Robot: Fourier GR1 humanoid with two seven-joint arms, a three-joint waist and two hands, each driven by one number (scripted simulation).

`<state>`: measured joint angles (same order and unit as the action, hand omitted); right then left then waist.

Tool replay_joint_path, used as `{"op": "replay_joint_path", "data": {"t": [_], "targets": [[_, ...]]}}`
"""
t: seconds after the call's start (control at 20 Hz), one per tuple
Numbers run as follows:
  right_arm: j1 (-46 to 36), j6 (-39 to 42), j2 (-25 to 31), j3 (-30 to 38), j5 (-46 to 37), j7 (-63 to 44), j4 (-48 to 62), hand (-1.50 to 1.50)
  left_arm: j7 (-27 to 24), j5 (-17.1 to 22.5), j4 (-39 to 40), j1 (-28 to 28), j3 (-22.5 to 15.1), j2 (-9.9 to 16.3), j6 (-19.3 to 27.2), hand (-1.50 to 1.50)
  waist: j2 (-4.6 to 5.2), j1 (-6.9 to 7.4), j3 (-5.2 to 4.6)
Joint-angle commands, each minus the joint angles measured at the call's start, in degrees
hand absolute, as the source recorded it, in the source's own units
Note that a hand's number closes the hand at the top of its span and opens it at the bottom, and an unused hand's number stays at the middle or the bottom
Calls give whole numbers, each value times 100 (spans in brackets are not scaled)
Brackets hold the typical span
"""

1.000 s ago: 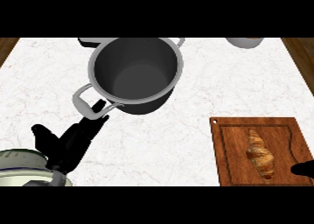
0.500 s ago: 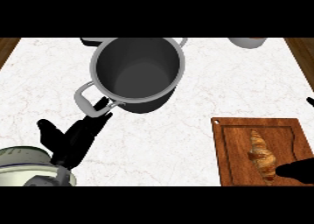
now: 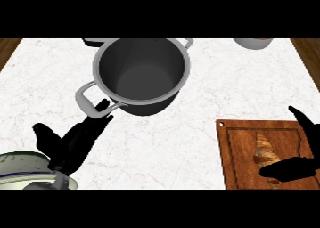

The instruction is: Pick the croissant from the cutting board and place it in the pot

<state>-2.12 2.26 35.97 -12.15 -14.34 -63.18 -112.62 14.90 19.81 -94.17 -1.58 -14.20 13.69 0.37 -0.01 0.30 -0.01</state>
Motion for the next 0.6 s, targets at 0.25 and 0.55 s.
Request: {"op": "replay_joint_path", "data": {"t": [0.25,0.55], "targets": [[211,361,-31,-133,-674,-821,63,-150,23,-173,122,-71,79,-131,-21,0,-4,-55,-3],[256,284,-633,-471,-1196,-683,391,-150,-74,-93,-173,431,83,-119,-335,0,-4,-3,-2]]}}
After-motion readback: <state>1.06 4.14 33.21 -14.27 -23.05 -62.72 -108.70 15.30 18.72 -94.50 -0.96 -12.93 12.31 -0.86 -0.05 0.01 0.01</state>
